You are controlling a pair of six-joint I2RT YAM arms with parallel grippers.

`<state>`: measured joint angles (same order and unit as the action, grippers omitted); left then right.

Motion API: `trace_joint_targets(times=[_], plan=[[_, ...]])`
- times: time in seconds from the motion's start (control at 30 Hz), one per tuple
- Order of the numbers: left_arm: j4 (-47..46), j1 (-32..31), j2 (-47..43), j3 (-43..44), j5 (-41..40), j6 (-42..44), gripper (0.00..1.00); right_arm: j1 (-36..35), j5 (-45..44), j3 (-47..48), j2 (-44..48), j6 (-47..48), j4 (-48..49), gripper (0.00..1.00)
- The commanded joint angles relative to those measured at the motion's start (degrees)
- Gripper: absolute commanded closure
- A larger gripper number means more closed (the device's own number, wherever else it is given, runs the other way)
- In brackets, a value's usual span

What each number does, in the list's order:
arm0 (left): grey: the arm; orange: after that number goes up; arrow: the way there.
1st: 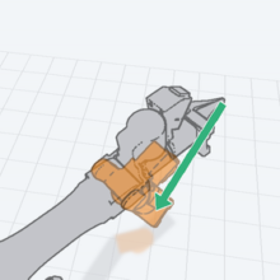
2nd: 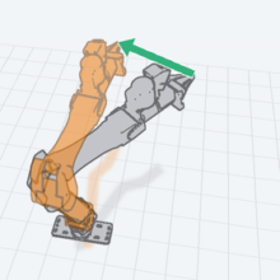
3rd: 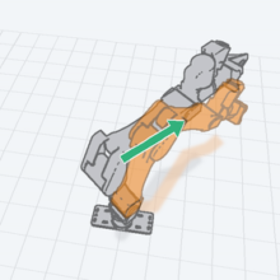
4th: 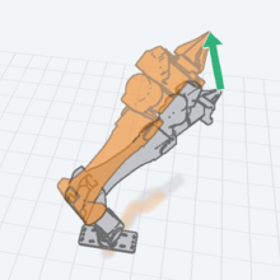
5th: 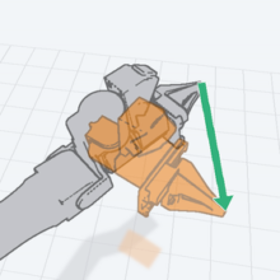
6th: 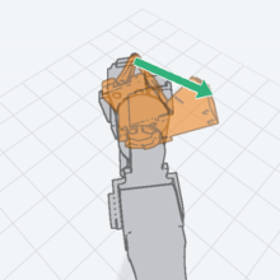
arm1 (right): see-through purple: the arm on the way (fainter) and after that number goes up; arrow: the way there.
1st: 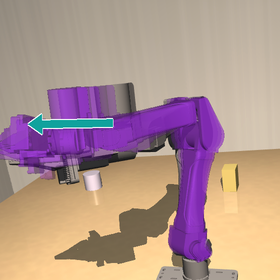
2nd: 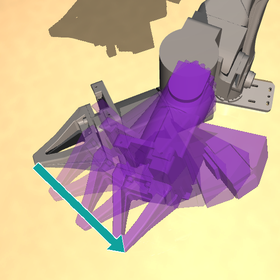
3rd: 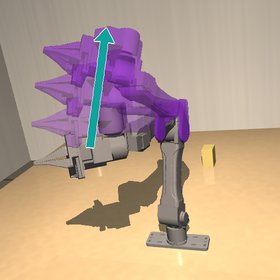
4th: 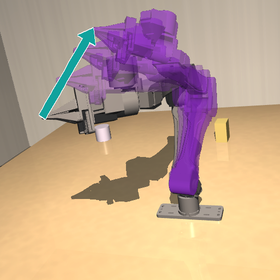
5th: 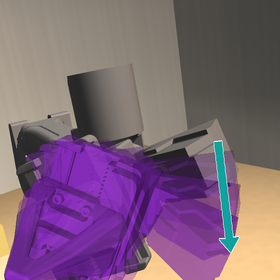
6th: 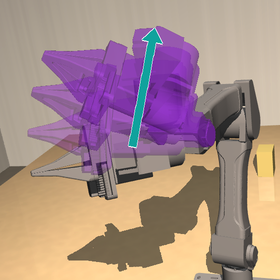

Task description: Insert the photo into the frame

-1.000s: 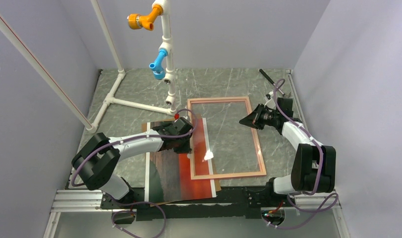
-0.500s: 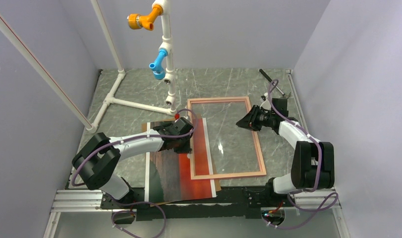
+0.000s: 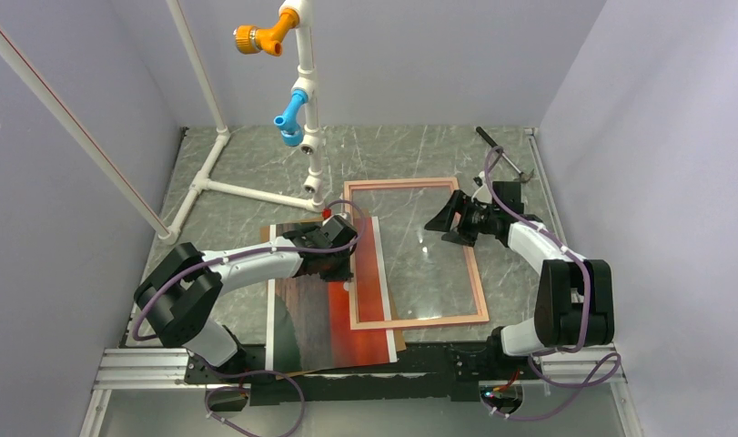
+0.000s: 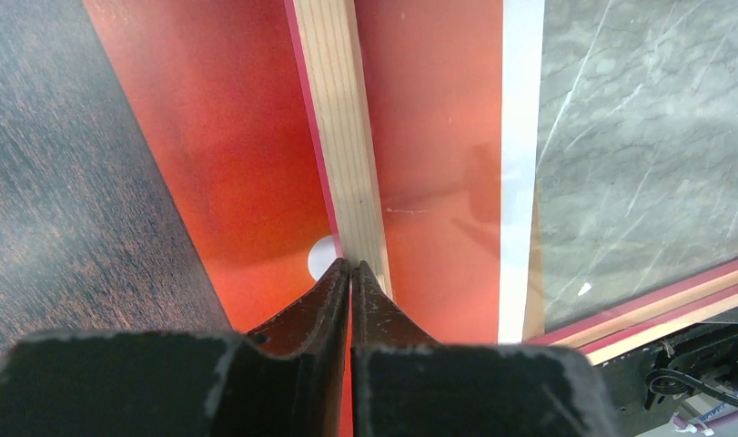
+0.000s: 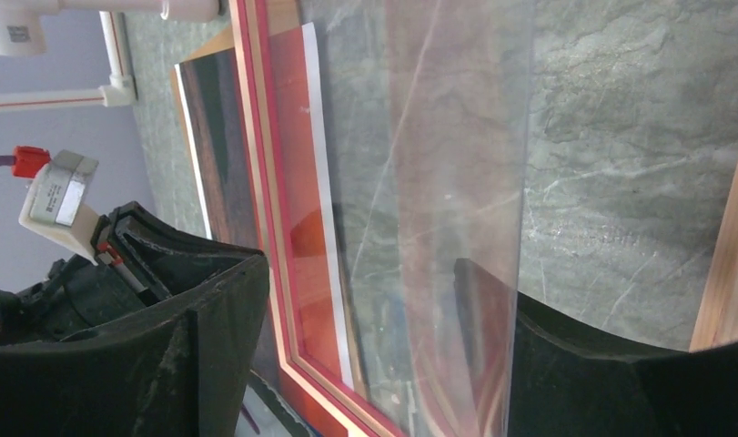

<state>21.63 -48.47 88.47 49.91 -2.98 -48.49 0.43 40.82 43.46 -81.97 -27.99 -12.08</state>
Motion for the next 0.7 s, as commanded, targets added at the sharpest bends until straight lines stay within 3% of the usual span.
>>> trace_joint_targets(times=[0.0, 0.5, 0.67], plan=[[1.8, -1.0, 2.8, -0.4, -0.9, 0.9, 0.90, -2.0, -0.6, 1.7, 0.2, 0.7, -1.8, 0.20], [2.1, -1.2, 2.7, -0.4, -1.2, 1.2, 0.91, -5.2, -11.6, 3.6, 1.2, 3.8, -6.6, 0.01], [2.7, -1.2, 2.5, 0.0, -1.8, 1.3, 0.91, -5.9, -14.9, 3.7, 1.6, 4.6, -7.8, 0.00]])
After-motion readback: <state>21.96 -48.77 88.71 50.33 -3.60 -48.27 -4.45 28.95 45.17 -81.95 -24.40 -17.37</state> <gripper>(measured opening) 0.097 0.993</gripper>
